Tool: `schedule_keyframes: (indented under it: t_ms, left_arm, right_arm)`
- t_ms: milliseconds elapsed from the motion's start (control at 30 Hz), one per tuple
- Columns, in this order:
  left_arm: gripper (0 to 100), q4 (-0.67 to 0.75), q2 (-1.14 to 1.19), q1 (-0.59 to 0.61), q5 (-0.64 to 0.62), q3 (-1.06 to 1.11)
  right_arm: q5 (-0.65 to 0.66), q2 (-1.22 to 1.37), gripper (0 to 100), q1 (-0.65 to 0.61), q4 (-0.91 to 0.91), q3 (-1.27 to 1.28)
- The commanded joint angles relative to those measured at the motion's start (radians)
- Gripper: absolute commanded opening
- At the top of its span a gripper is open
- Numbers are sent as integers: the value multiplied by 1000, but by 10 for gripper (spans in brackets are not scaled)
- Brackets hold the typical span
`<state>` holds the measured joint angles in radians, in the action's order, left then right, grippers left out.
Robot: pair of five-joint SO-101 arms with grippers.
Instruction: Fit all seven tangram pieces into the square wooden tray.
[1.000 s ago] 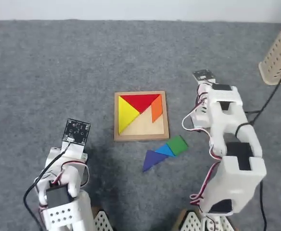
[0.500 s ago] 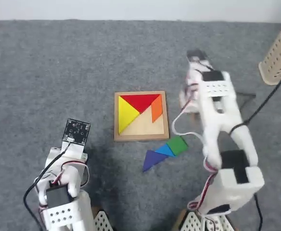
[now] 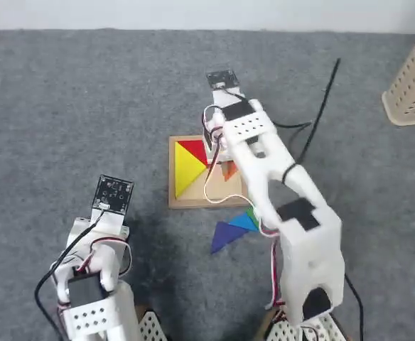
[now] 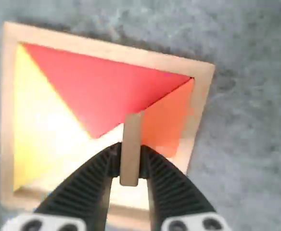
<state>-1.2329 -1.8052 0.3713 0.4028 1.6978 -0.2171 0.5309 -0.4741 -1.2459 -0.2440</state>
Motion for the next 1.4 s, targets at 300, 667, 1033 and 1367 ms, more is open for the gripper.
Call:
schedule_keyframes:
  t_ms: [300, 667, 1033, 1367]
  left_arm:
    - [121, -3, -23, 2, -8, -13]
    - [121, -3, -23, 2, -8, -13]
    - [121, -3, -23, 2, -8, -13]
    - [121, -3, -23, 2, -8, -13]
  right_arm:
    - [-34, 22, 156, -13, -8, -101]
    - [-32, 28, 149, -67, -137, -232]
    - [-32, 79, 149, -110, -127, -233]
    - [-32, -5, 72, -79, -160, -227]
